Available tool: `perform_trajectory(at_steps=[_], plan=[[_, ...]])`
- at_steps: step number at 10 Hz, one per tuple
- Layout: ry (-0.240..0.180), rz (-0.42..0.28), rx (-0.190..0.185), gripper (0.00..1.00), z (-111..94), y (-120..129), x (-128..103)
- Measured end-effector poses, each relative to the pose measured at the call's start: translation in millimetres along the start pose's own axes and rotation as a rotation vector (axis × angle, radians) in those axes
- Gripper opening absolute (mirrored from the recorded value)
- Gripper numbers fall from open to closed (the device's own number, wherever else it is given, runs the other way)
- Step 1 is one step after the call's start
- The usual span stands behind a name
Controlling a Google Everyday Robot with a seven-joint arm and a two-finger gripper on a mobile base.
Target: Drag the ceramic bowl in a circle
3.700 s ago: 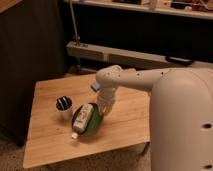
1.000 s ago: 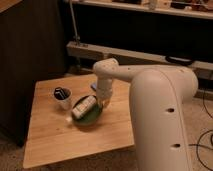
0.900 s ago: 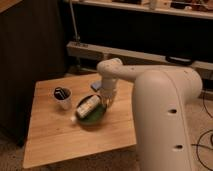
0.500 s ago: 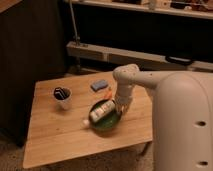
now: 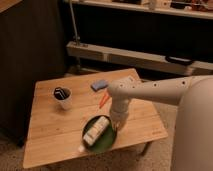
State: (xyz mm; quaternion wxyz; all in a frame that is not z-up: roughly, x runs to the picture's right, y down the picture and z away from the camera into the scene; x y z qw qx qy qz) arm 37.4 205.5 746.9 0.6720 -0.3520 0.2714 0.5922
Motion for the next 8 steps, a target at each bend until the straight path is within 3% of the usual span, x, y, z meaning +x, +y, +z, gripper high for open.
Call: perform_trajectory(at_steps=[2,4,6,8], plan=[[-0.009,-0.056,-0.008,0.0,2,41,-5],[-0.033,-0.11,-0.015,0.0,1,96,-34],[-0.039,-0.128,-0.003,0.0,-1,128,-73],[-0.047,-0.11,0.007,0.0,-6,137,-112]])
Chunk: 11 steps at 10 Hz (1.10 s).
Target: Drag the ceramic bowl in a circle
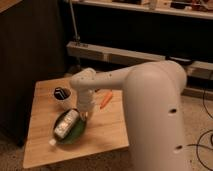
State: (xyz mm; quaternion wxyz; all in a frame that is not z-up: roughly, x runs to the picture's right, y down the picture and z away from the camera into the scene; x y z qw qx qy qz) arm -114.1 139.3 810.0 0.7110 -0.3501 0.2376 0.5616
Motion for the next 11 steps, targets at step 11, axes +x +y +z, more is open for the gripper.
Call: perform_trajectory(at_steps=[11], plan=[[0.025,0.247,0.088,0.0,-13,-159,26]])
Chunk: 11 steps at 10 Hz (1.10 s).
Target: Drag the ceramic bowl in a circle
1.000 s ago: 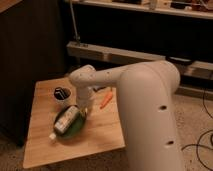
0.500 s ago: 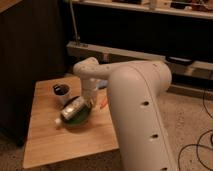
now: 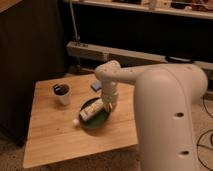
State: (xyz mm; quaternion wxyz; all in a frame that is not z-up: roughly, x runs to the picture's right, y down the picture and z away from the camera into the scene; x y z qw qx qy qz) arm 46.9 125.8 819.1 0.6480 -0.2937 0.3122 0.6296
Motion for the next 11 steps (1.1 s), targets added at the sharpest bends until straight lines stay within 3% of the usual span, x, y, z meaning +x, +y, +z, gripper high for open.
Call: perform_trajectory(at_steps=[2,5,8,9,11], plan=[[0.015,-0.017,-0.015,0.0,7,-29,34],[0.041,-0.111,-0.07,0.0,18,-17,94],[0.053,-0.209,-0.126,0.0,23,29,115],[0.055,-0.232,-0.139,0.0,23,45,113],[0.064,-0.299,-0.179,0.0,22,103,95]])
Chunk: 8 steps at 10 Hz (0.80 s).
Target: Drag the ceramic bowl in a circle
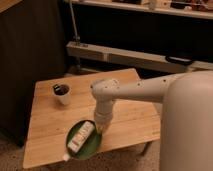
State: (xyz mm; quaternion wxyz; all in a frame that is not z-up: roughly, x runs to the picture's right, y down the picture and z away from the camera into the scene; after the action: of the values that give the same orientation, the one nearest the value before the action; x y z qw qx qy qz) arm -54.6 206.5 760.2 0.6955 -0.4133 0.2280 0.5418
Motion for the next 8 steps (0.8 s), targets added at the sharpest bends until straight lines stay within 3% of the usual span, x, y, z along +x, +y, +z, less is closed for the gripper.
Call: perform_trajectory(at_steps=[2,5,8], plan=[[0.014,-0.042,-0.015,0.0,6,33,-31],[0.006,-0.069,-0.013,0.0,-1,71,-100],[0.002,-0.04,0.013,0.0,-17,69,-165]])
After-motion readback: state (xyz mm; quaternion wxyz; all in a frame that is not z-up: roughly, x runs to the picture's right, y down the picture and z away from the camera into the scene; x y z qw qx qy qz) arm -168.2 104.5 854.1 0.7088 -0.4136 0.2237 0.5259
